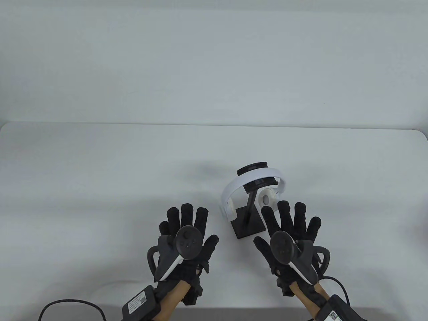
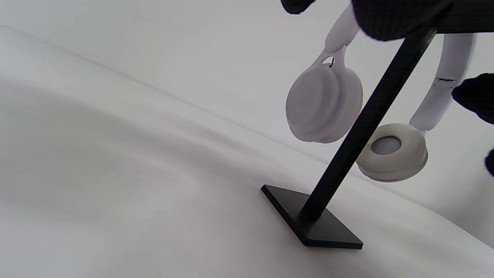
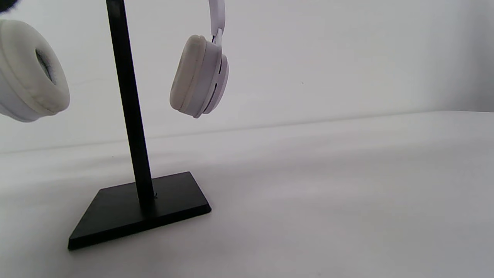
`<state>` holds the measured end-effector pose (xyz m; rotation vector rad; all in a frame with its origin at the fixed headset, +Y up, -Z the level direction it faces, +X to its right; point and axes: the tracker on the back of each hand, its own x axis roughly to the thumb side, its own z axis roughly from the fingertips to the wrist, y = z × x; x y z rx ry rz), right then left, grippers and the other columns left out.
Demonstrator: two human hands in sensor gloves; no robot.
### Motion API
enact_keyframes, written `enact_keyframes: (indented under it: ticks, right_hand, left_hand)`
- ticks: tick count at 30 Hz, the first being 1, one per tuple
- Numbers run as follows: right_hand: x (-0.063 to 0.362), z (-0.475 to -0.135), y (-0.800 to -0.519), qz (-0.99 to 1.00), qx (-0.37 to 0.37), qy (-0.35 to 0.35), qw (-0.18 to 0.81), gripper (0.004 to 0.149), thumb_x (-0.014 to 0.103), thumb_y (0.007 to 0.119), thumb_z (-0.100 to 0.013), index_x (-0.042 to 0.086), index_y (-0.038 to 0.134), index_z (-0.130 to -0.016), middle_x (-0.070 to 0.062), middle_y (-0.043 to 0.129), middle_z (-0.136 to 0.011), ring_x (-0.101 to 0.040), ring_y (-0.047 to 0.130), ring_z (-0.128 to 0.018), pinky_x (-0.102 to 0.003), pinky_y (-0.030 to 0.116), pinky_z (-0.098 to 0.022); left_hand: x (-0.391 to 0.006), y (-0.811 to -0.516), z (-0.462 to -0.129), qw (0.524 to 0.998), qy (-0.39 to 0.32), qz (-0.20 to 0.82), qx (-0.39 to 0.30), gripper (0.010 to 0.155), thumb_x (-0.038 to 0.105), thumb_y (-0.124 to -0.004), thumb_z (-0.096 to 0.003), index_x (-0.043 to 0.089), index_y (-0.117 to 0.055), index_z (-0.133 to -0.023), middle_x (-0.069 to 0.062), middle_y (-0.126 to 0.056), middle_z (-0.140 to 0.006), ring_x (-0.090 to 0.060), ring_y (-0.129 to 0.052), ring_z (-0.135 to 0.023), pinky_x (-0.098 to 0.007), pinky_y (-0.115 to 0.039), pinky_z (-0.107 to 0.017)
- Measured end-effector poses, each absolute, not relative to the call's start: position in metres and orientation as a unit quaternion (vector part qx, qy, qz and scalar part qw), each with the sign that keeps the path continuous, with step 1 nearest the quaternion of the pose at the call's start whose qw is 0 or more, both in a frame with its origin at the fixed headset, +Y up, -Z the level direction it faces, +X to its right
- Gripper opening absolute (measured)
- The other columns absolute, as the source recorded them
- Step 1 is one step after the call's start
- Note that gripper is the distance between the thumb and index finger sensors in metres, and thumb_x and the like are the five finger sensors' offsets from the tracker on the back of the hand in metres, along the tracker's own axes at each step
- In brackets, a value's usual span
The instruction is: Hang over-ear headphones on headphone stand
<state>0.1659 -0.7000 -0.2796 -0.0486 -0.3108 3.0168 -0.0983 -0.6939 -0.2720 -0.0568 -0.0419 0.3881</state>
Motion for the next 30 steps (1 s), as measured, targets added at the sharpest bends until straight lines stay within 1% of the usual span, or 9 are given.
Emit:
enact_keyframes:
  ticks: [2,4,5,9,18,30]
  right_hand:
    - [0.166,-0.281,-0.703,0.993,-0.016,-0.1,0.055,0.083,0.075,0.063,-0.032,0.058,0.016,-0.099,0.013,0.008,-0.116,-0.03,0.004,-0.11,-0.068,0.01,-0.072]
    - [0.167,-0.279,-0.702,0.991,-0.017,-0.119,0.064,0.083,0.075,0.063,-0.032,0.058,0.017,-0.099,0.013,0.01,-0.116,-0.03,0.008,-0.11,-0.067,0.011,-0.072]
    - [0.167,-0.279,-0.701,0.99,-0.018,-0.121,0.065,0.082,0.075,0.063,-0.032,0.058,0.017,-0.099,0.013,0.01,-0.116,-0.029,0.005,-0.11,-0.067,0.011,-0.072]
    - [0.168,-0.279,-0.701,0.992,-0.018,-0.108,0.069,0.083,0.075,0.061,-0.032,0.058,0.014,-0.098,0.012,0.007,-0.115,-0.029,0.003,-0.11,-0.067,0.01,-0.072]
    - [0.167,-0.278,-0.704,0.994,-0.009,-0.086,0.074,0.083,0.075,0.06,-0.033,0.057,0.013,-0.098,0.011,0.006,-0.115,-0.029,0.003,-0.11,-0.067,0.011,-0.072]
    - [0.169,-0.279,-0.701,0.991,-0.02,-0.099,0.086,0.082,0.074,0.06,-0.033,0.056,0.014,-0.099,0.011,0.008,-0.115,-0.028,0.005,-0.11,-0.067,0.013,-0.073]
  left_hand:
    - [-0.097,-0.697,-0.273,0.982,-0.02,0.184,-0.033,0.077,0.067,-0.06,-0.043,0.046,-0.029,-0.11,0.004,-0.015,-0.118,-0.034,-0.004,-0.106,-0.06,-0.014,-0.072]
    - [-0.097,-0.7,-0.274,0.983,-0.017,0.178,-0.043,0.077,0.067,-0.06,-0.043,0.046,-0.029,-0.11,0.004,-0.015,-0.118,-0.034,-0.004,-0.106,-0.06,-0.014,-0.072]
    - [-0.097,-0.702,-0.274,0.983,-0.015,0.177,-0.048,0.077,0.067,-0.06,-0.0429,0.046,-0.029,-0.11,0.005,-0.015,-0.118,-0.034,-0.004,-0.106,-0.06,-0.014,-0.072]
    - [-0.095,-0.706,-0.276,0.985,-0.013,0.163,-0.056,0.077,0.067,-0.06,-0.043,0.046,-0.029,-0.11,0.004,-0.015,-0.118,-0.034,-0.004,-0.106,-0.06,-0.014,-0.072]
    - [-0.094,-0.707,-0.276,0.985,-0.016,0.162,-0.05,0.076,0.067,-0.06,-0.043,0.046,-0.029,-0.11,0.004,-0.015,-0.118,-0.034,-0.004,-0.106,-0.06,-0.014,-0.072]
    - [-0.096,-0.705,-0.278,0.983,-0.021,0.175,-0.047,0.076,0.067,-0.06,-0.0431,0.046,-0.029,-0.11,0.005,-0.015,-0.118,-0.034,-0.004,-0.106,-0.06,-0.014,-0.072]
